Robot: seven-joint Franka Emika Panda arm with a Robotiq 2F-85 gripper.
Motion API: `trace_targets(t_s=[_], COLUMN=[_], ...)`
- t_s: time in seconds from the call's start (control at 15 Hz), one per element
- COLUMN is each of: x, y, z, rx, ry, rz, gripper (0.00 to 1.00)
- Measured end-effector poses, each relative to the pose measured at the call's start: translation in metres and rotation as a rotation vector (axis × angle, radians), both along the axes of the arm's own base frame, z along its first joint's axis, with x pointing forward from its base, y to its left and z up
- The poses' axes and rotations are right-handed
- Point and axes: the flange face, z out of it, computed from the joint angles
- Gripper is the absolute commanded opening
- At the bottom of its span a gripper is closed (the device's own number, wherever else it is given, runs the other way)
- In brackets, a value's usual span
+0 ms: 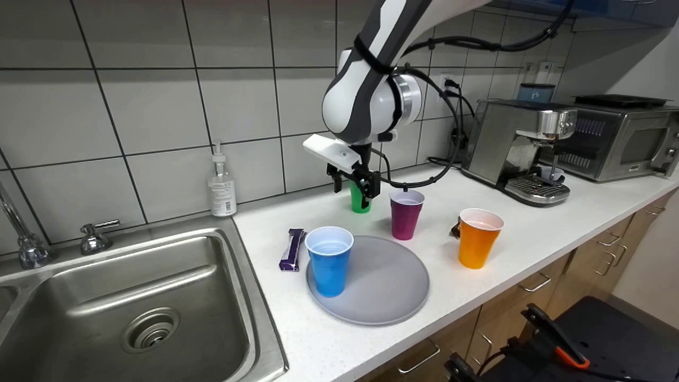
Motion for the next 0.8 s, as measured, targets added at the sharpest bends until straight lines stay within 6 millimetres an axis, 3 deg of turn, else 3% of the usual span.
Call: trace_targets(t_s=[0.33, 0.8], x=[0.021, 0.041], y=[0.003, -0.007], z=[-0.011, 0.016], rx=[-0.006, 0.002], ry=[-0.015, -0.088], rz=[-0.072, -0.207], gripper=[1.00, 1.00])
